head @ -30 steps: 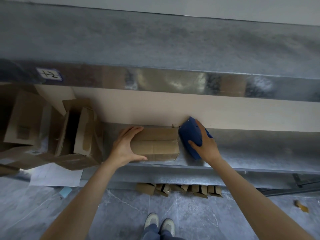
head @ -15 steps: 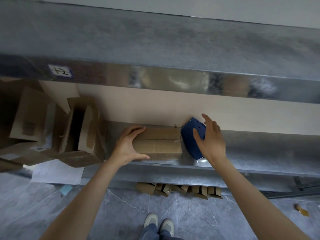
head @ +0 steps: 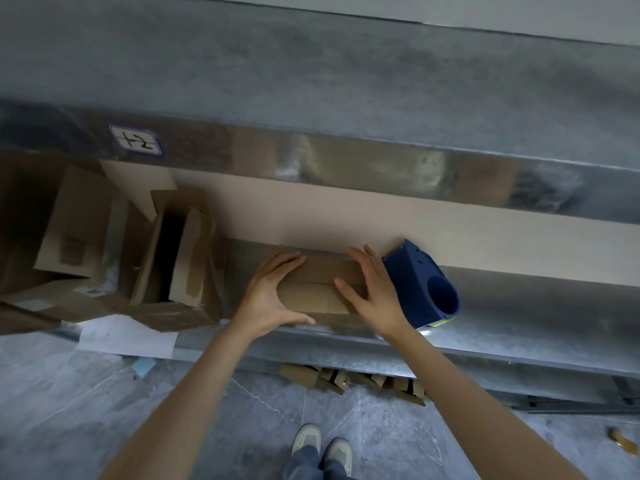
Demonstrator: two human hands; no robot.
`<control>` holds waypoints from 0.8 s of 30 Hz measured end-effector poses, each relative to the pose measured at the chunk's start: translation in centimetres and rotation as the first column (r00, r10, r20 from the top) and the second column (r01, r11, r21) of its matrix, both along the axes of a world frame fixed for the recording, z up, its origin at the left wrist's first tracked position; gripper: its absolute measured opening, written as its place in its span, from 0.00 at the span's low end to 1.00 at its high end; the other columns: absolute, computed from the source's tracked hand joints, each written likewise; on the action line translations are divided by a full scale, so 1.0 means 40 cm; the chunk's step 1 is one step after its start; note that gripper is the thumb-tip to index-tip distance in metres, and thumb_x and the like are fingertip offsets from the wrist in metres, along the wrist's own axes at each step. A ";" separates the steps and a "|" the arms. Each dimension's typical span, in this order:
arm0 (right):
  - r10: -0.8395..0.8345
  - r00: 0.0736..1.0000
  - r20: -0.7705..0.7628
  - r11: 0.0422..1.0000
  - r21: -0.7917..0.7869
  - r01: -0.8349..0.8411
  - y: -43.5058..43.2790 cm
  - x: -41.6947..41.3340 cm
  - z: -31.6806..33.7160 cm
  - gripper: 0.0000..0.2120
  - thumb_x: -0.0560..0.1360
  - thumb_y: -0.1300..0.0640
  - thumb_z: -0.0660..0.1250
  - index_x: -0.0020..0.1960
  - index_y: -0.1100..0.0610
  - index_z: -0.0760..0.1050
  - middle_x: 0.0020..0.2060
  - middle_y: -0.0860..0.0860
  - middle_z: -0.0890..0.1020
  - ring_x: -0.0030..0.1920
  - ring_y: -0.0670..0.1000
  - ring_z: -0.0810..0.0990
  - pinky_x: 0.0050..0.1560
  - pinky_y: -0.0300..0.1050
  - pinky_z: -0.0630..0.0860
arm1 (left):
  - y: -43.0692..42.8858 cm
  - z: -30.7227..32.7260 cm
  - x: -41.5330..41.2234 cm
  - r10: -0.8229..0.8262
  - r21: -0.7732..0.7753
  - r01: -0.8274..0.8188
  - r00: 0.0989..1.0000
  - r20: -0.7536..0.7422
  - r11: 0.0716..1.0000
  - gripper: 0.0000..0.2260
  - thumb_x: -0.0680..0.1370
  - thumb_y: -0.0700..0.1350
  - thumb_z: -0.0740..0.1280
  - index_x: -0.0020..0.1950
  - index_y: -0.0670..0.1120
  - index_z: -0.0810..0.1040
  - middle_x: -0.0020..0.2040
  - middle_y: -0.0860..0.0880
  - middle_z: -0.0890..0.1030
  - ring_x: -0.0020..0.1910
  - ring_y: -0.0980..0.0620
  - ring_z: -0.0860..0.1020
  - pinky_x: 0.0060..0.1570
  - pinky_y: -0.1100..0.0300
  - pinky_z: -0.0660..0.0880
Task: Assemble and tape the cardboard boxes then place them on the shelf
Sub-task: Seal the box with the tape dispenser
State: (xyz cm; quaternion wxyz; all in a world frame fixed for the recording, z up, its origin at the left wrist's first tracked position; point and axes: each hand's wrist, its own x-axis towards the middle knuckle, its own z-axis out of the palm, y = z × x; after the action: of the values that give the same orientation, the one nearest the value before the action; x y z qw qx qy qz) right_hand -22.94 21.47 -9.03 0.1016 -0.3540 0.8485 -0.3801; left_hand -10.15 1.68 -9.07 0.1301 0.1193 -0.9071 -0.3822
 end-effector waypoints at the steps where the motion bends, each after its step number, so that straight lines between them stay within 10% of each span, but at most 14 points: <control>1: -0.003 1.000 -0.001 1.000 -0.007 0.003 -0.001 -0.001 -0.003 0.29 0.77 0.33 0.57 0.74 0.42 0.61 0.75 0.40 0.64 0.77 0.39 0.48 0.65 0.28 0.45 | -0.002 -0.002 -0.001 -0.002 -0.002 0.002 1.000 -0.001 1.000 0.49 0.54 0.58 0.84 0.73 0.52 0.72 0.72 0.60 0.67 0.77 0.58 0.56 0.74 0.61 0.53; 13: 0.368 0.869 -0.331 0.916 0.291 -0.276 0.018 -0.019 0.013 0.34 0.77 0.30 0.50 0.79 0.42 0.51 0.79 0.45 0.53 0.79 0.52 0.41 0.77 0.58 0.41 | -0.020 -0.024 0.005 -0.150 -0.315 0.130 0.988 -0.040 0.940 0.49 0.63 0.71 0.73 0.78 0.51 0.64 0.78 0.55 0.63 0.80 0.47 0.54 0.76 0.40 0.46; 24: 0.561 0.769 -0.306 0.770 0.533 -0.349 0.019 -0.041 0.027 0.32 0.78 0.30 0.39 0.79 0.39 0.43 0.80 0.46 0.47 0.79 0.54 0.44 0.77 0.57 0.40 | -0.032 -0.016 0.007 -0.240 -0.477 0.221 0.971 0.022 0.851 0.44 0.68 0.75 0.65 0.77 0.51 0.67 0.79 0.53 0.62 0.78 0.47 0.59 0.76 0.38 0.54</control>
State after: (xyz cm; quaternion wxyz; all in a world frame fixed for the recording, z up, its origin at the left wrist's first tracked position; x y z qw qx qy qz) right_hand -24.56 22.24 -7.97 0.0729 -0.5988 0.7963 -0.0451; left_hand -9.86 0.42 -9.72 0.1262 -0.0332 -0.9780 -0.1629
